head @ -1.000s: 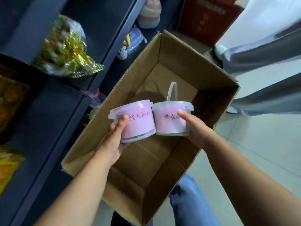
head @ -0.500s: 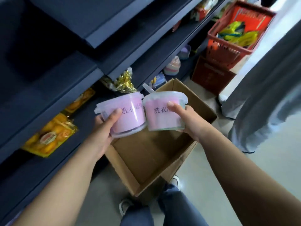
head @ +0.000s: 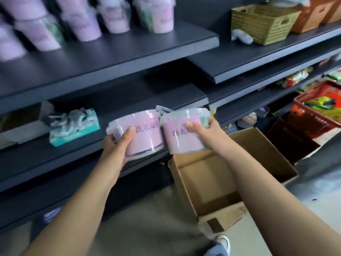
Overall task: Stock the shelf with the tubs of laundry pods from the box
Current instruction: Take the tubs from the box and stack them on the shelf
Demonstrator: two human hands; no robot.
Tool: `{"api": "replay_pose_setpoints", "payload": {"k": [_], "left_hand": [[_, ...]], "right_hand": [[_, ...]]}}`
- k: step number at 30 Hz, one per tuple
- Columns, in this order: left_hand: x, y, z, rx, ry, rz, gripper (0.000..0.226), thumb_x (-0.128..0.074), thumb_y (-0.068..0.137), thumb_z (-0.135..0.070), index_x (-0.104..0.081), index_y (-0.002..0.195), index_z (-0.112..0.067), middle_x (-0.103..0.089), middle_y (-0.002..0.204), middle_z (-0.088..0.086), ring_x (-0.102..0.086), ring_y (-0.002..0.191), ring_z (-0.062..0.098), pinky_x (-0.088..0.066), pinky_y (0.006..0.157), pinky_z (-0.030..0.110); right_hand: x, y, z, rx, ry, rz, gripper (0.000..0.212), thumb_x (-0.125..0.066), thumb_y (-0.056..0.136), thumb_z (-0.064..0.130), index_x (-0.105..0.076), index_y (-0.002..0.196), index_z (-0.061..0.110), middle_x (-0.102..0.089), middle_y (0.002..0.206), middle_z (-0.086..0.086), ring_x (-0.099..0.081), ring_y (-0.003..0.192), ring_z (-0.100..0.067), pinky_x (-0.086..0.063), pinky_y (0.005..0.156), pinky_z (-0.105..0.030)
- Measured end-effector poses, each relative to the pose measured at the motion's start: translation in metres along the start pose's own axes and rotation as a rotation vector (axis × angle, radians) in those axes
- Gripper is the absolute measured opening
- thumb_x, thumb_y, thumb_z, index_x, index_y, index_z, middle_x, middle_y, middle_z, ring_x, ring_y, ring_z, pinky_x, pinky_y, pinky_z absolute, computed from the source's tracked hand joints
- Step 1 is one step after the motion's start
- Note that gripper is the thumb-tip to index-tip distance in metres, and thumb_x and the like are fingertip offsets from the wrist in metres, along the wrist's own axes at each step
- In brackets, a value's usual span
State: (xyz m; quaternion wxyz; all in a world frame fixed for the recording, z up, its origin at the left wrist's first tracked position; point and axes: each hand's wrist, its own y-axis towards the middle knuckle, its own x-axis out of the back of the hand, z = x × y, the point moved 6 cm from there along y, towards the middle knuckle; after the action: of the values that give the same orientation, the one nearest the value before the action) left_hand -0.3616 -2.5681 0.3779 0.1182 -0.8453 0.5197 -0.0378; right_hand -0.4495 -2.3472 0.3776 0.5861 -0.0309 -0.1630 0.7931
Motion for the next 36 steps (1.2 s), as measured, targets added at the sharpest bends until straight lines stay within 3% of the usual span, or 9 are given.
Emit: {"api": "replay_pose_setpoints", "payload": {"k": [3, 7, 11, 15, 19, 24, 27, 31, 36], "left_hand": [[0.066, -0.028, -0.026, -0.050, -0.053, -0.062, 0.095, -0.077, 0.058, -0.051, -0.034, 0.134, -0.014, -0.051, 0.132, 0.003, -0.055, 0.115, 0.016, -0.045, 0.099, 0.050], [0.140, -0.061, -0.057, -0.125, -0.098, -0.163, 0.092, -0.073, 0.064, -0.052, -0.031, 0.137, -0.016, -0.053, 0.129, 0.002, -0.056, 0.111, 0.015, -0.047, 0.097, 0.046], [0.204, -0.088, -0.089, -0.216, -0.126, -0.272, 0.089, -0.065, 0.059, -0.051, -0.034, 0.136, -0.017, -0.056, 0.123, -0.002, -0.058, 0.105, 0.011, -0.047, 0.097, 0.045], [0.255, -0.105, -0.111, -0.261, -0.192, -0.401, 0.058, -0.063, 0.081, -0.038, -0.034, 0.124, -0.014, -0.055, 0.111, -0.007, -0.056, 0.098, 0.005, -0.044, 0.101, 0.043], [0.299, -0.112, -0.136, -0.324, -0.210, -0.475, 0.082, -0.078, 0.059, -0.036, -0.027, 0.120, -0.016, -0.048, 0.120, -0.004, -0.053, 0.100, 0.005, -0.041, 0.104, 0.045], [0.351, -0.076, -0.157, -0.347, -0.226, -0.512, 0.070, -0.065, 0.058, -0.028, -0.027, 0.115, -0.016, -0.050, 0.106, -0.009, -0.054, 0.094, 0.004, -0.039, 0.106, 0.044], [0.378, -0.044, -0.168, -0.366, -0.232, -0.548, 0.063, -0.066, 0.067, -0.025, -0.029, 0.117, -0.016, -0.051, 0.107, -0.007, -0.055, 0.095, 0.006, -0.040, 0.104, 0.047], [0.416, 0.006, -0.183, -0.360, -0.177, -0.580, 0.094, -0.085, 0.056, -0.034, -0.036, 0.133, -0.009, -0.055, 0.127, 0.005, -0.057, 0.110, 0.017, -0.040, 0.105, 0.048], [0.464, 0.055, -0.184, -0.350, -0.102, -0.596, 0.107, -0.079, 0.040, -0.050, -0.043, 0.132, -0.009, -0.059, 0.125, 0.005, -0.059, 0.111, 0.018, -0.040, 0.104, 0.044]], "right_hand": [[-0.062, -0.025, 0.030, 0.055, -0.057, 0.097, 0.125, -0.074, 0.040, 0.072, -0.028, 0.138, 0.011, -0.053, 0.128, -0.006, -0.058, 0.108, -0.021, -0.048, 0.094, -0.039], [-0.134, -0.048, 0.068, 0.138, -0.003, 0.192, 0.113, -0.075, 0.047, 0.066, -0.031, 0.135, 0.010, -0.057, 0.120, -0.003, -0.062, 0.097, -0.015, -0.053, 0.077, -0.030], [-0.199, -0.064, 0.106, 0.214, -0.043, 0.297, 0.123, -0.074, 0.028, 0.075, -0.043, 0.129, 0.014, -0.064, 0.115, -0.002, -0.066, 0.098, -0.019, -0.053, 0.089, -0.042], [-0.257, -0.072, 0.139, 0.290, -0.049, 0.419, 0.113, -0.077, 0.027, 0.074, -0.052, 0.122, 0.019, -0.068, 0.112, 0.002, -0.065, 0.102, -0.017, -0.049, 0.095, -0.042], [-0.323, -0.072, 0.171, 0.324, -0.009, 0.599, 0.077, -0.083, 0.051, 0.048, -0.056, 0.115, 0.016, -0.070, 0.106, -0.001, -0.067, 0.096, -0.016, -0.054, 0.087, -0.037], [-0.388, -0.035, 0.198, 0.368, -0.009, 0.665, 0.122, -0.079, 0.025, 0.072, -0.044, 0.127, 0.016, -0.065, 0.117, -0.002, -0.064, 0.104, -0.019, -0.050, 0.093, -0.046], [-0.423, -0.001, 0.213, 0.382, 0.029, 0.690, 0.120, -0.080, 0.027, 0.070, -0.044, 0.127, 0.015, -0.065, 0.117, -0.001, -0.064, 0.104, -0.018, -0.048, 0.097, -0.044], [-0.470, 0.047, 0.231, 0.376, 0.054, 0.711, 0.122, -0.081, 0.027, 0.071, -0.044, 0.130, 0.016, -0.063, 0.120, 0.000, -0.062, 0.108, -0.018, -0.045, 0.101, -0.042], [-0.511, 0.081, 0.248, 0.375, 0.018, 0.704, 0.127, -0.084, 0.026, 0.062, -0.036, 0.133, 0.013, -0.058, 0.123, 0.002, -0.057, 0.111, -0.015, -0.044, 0.102, -0.038]]}}
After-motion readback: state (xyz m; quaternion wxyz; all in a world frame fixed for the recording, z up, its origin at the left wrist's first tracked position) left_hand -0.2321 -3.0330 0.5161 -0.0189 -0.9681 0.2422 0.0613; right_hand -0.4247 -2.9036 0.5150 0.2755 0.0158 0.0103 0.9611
